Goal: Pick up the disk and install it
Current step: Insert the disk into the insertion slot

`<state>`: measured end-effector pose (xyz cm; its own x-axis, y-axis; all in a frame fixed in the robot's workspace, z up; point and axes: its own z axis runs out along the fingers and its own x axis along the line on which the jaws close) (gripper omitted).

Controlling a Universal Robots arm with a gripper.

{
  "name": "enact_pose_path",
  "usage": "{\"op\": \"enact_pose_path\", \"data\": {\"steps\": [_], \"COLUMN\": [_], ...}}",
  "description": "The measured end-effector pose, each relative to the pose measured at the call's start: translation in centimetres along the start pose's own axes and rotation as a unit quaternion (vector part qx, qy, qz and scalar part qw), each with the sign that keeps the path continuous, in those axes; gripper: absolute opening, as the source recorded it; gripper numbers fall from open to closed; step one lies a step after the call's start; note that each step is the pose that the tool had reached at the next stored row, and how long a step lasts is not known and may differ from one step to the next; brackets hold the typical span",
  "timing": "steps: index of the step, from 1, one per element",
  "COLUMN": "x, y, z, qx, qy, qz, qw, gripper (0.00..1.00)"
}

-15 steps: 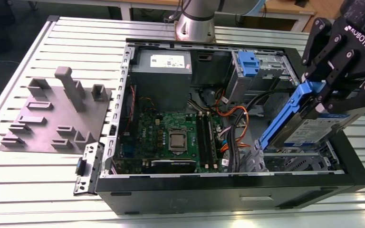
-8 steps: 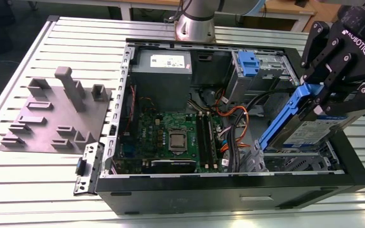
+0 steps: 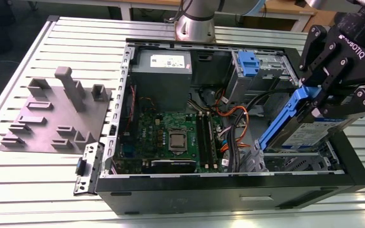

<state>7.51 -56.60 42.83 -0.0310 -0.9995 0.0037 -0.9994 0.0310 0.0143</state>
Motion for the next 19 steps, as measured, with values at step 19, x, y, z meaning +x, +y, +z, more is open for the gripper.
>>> {"op": "enact_pose_path", "data": {"steps": [19], "x": [-0.01], "y": [-0.07], "z": [0.70], "qx": [-0.0002], "qy": [0.0001], "qz": [0.000], "qw": [1.00000], "gripper": [0.36]}}
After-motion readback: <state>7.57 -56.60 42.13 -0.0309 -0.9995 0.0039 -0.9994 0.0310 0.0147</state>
